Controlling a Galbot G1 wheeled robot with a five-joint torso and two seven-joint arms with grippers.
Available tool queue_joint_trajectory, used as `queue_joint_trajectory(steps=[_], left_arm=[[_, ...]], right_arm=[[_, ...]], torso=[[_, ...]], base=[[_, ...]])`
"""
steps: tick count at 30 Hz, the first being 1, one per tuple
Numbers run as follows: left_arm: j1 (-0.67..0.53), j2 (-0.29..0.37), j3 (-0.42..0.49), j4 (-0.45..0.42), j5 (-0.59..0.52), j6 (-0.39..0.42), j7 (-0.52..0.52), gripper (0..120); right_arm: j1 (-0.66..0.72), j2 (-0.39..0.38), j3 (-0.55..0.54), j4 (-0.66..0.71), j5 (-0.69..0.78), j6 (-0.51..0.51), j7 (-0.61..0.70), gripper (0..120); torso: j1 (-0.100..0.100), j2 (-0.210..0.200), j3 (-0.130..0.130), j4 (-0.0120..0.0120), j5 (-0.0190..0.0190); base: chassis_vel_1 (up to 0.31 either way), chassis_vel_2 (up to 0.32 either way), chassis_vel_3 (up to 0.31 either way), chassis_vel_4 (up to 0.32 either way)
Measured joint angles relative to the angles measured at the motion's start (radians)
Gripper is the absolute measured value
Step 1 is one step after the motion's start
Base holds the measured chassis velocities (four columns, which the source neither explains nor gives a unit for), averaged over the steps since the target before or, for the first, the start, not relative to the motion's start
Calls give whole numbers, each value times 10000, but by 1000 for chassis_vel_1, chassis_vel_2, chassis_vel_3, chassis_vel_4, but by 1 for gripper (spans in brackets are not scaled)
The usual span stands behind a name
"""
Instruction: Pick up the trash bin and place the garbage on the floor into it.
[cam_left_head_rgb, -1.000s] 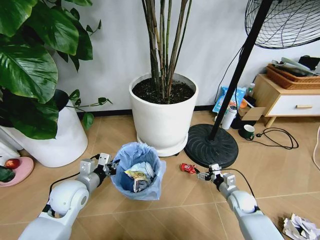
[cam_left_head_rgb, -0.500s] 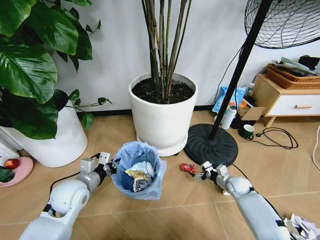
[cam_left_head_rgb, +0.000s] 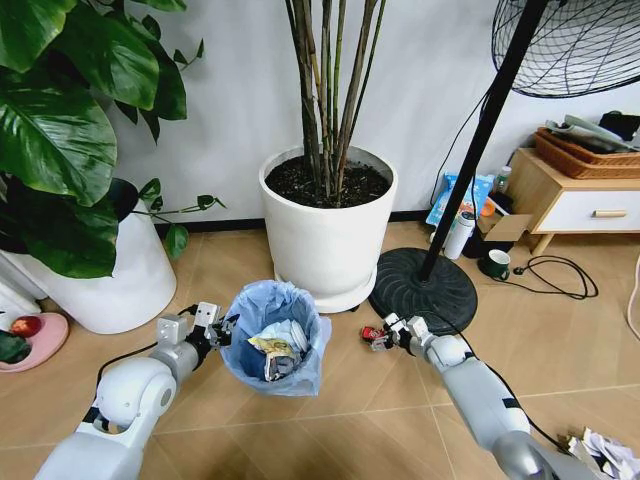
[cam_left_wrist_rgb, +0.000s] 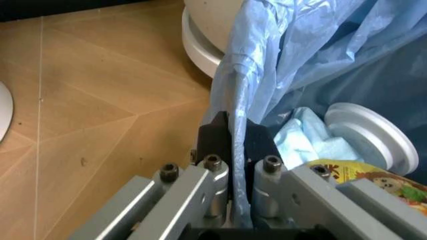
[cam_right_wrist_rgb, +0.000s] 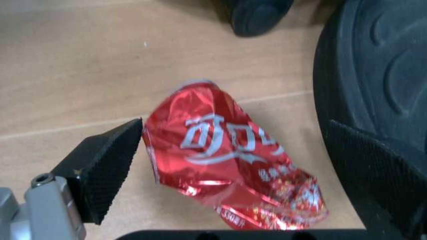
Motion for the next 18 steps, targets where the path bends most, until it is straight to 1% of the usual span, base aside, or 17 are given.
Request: queue_joint_trajectory(steps=[4, 11, 14, 15, 16, 17, 18], left_arm=[[-96, -27, 80, 61, 18, -9, 10, 0], [-180, -15, 130, 127, 13, -17, 29, 0], [-182, -6, 145, 148, 10, -21, 37, 0], [-182, -6, 145, 148, 10, -21, 37, 0], [-184, -1, 145, 156, 9, -21, 38, 0], [-187, 8, 144, 169, 7, -24, 44, 0], [-187, 8, 144, 169, 7, -24, 44, 0]], right_arm=[[274, 236, 126, -639, -506, 373, 0, 100], [288, 348, 176, -779, -630, 395, 121, 98], [314, 421, 210, -977, -661, 373, 246, 86], [314, 421, 210, -977, -661, 373, 246, 86], [340, 448, 228, -1048, -706, 372, 269, 83], [386, 493, 262, -1158, -778, 372, 328, 77], [386, 493, 262, -1158, -778, 372, 328, 77]], torso=[[0, 0, 0, 1, 2], [0, 0, 0, 1, 1], [0, 0, 0, 0, 2], [0, 0, 0, 0, 2], [0, 0, 0, 1, 2], [0, 0, 0, 1, 1], [0, 0, 0, 1, 1]], base=[[0, 0, 0, 0], [0, 0, 0, 0], [0, 0, 0, 0], [0, 0, 0, 0], [0, 0, 0, 0], [0, 0, 0, 0], [0, 0, 0, 0]])
